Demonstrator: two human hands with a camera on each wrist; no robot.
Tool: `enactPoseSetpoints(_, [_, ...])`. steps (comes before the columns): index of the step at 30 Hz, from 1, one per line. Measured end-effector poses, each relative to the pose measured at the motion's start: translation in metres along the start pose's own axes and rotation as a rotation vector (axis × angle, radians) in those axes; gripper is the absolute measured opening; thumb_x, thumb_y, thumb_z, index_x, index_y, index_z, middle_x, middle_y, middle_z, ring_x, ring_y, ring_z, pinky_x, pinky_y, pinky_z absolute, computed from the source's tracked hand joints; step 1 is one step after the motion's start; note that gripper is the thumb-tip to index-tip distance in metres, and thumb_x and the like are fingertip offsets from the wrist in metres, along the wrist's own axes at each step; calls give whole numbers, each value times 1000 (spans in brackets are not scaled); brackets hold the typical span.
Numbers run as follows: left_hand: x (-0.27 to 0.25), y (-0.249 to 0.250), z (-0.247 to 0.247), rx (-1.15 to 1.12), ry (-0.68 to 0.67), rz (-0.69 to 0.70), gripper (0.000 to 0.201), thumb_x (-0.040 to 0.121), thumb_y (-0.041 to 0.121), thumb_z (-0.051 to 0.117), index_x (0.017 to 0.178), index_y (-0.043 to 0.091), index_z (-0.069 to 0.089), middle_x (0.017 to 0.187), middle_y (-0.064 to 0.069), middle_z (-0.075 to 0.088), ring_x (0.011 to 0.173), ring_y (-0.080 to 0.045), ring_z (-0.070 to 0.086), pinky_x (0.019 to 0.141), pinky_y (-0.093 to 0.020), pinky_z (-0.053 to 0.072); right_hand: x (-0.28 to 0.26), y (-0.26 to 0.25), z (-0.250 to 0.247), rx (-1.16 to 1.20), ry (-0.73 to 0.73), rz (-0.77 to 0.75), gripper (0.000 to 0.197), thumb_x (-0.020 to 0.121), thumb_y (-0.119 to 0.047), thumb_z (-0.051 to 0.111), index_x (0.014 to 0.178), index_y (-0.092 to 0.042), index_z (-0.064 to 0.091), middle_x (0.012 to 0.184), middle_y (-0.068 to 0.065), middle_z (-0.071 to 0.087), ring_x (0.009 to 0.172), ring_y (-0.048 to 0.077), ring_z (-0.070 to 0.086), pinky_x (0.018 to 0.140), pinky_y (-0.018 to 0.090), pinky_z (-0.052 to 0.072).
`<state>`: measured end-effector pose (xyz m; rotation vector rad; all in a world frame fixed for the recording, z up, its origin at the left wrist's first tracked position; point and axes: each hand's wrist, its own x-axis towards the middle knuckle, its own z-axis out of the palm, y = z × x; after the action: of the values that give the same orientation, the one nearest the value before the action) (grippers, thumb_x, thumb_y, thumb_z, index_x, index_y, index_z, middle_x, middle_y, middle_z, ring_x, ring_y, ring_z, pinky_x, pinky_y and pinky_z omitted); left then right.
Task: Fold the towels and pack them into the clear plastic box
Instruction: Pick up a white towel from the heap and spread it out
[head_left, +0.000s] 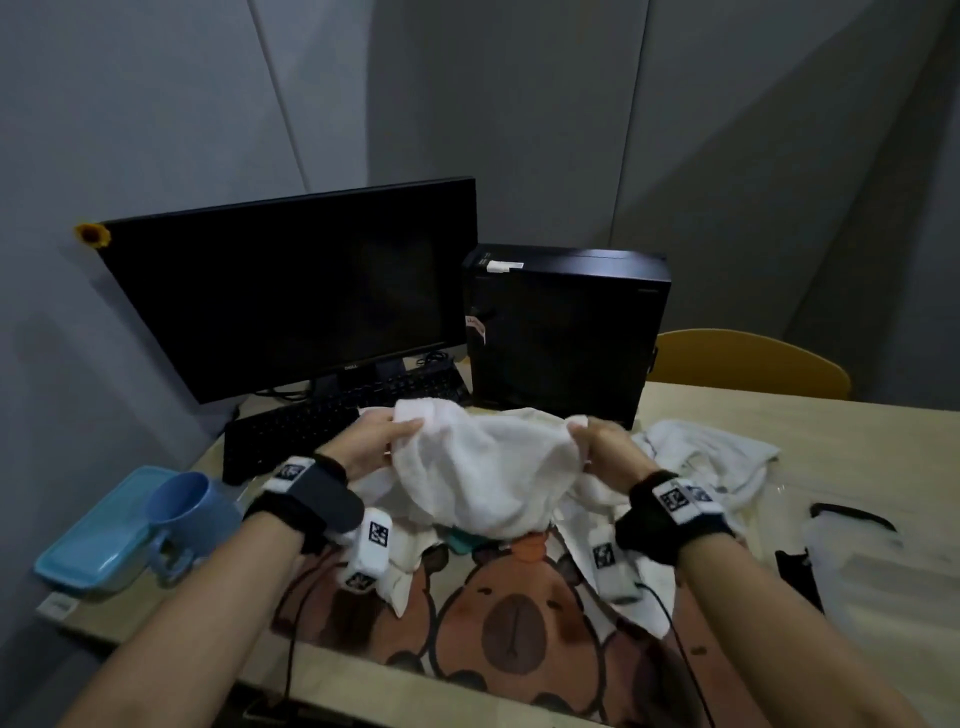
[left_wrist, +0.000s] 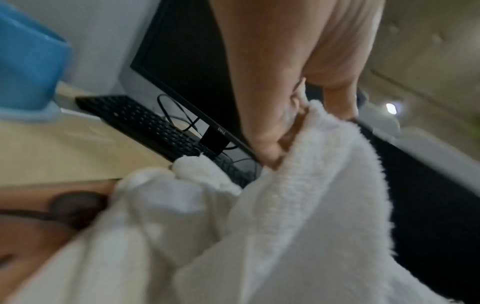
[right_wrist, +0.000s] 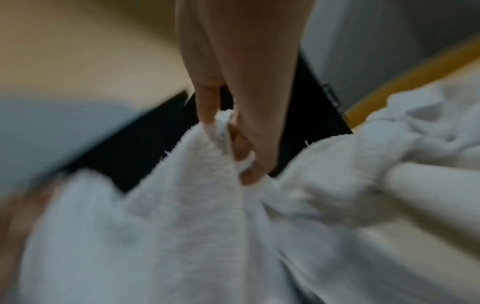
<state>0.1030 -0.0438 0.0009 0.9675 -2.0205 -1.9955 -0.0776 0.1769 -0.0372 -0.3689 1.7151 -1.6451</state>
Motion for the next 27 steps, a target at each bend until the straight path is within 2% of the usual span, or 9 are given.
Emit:
enactPoseSetpoints(2, [2,28,-7,59,-20,75,15,90,7,54,102,7,62,76,-1,69,66,-13,63,53,-21,53,0,-42,-9,-10,-4,-149,25,93,-4,44,73,-13,56,70,7,52,63,18,48,59,28,39])
enactPoseSetpoints(5, [0,74,-17,-18,-3,237,31,91,8,50,123,6,50,104,-10,64,78,-14,66,61,-23,57,-9,-108,-25,37,44,-376,24,92,1,44,85,-14,61,73,1,66,65,12,61,60,24,50])
enactPoseSetpoints(8, [-17,121,-17,-55,-80,330,59,93,7,46,144,25,22,128,-5,50,89,-12,62,60,-21,56,-32,-164,-36,73,120,-551,22,92,1,45,93,-18,57,85,0,64,66,5,64,58,19,53])
enactPoseSetpoints(12, [-40,171,-17,-247,-47,505,74,90,13,51,146,34,8,90,5,73,74,-5,68,62,-21,55,-62,-208,-41,77,186,-742,17,93,-3,48,91,-19,47,78,-1,59,53,-1,59,49,15,48])
enactPoseSetpoints(14, [-46,186,-17,-445,-13,625,79,84,11,57,146,30,12,80,8,74,75,-6,68,70,-23,56,-73,-219,-45,85,221,-821,17,92,-3,49,96,-19,45,75,-4,58,51,-2,56,47,14,45])
enactPoseSetpoints(19, [-49,197,-13,-642,-8,752,48,88,-3,50,124,29,43,74,0,69,77,-11,65,84,-28,54,-83,-227,-45,38,207,-842,24,92,-1,48,98,-24,49,78,-2,63,57,2,58,50,17,48])
enactPoseSetpoints(22, [-45,193,-13,-630,9,711,42,86,-8,50,108,28,52,73,0,71,72,-10,67,75,-26,57,-83,-226,-50,4,87,-820,29,90,2,50,98,-26,52,89,1,61,69,6,61,57,19,53])
enactPoseSetpoints(24, [-40,188,-14,-551,53,674,43,84,-13,48,104,24,54,72,-1,70,66,-9,67,67,-23,57,-81,-223,-51,-231,33,-777,38,85,7,56,97,-29,54,90,2,58,68,3,61,59,15,51])
enactPoseSetpoints(27, [-32,181,-13,-403,125,639,42,80,-19,50,98,18,56,83,-5,58,62,-5,66,63,-20,56,-76,-220,-55,-348,153,-805,33,81,7,58,89,-25,59,88,-4,57,69,-1,57,61,10,47])
